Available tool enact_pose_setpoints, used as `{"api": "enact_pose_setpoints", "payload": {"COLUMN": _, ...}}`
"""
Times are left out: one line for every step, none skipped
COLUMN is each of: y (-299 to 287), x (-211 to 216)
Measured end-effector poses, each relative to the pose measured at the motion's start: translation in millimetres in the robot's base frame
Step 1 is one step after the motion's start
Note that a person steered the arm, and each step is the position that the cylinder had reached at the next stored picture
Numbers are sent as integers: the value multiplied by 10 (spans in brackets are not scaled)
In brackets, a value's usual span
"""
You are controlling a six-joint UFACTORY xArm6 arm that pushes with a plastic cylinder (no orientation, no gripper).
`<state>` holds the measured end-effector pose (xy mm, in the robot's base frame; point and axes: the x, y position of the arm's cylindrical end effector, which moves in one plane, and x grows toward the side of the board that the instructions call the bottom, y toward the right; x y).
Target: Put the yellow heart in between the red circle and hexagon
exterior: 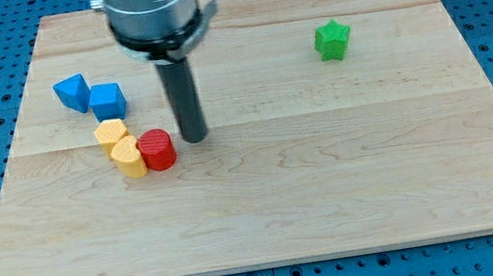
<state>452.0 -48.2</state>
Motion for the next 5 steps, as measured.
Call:
{"api": "enact_pose_setpoints", "payload": {"y": 199, "x": 366}}
{"api": "enact_pose_setpoints", "payload": {"y": 144, "x": 716}}
{"api": "enact_pose_setpoints", "payload": {"y": -60, "x": 830}}
{"api": "enact_pose_setpoints", "payload": {"y": -794, "x": 827}}
{"api": "enact_pose_setpoints", "payload": {"y": -1013, "x": 722}}
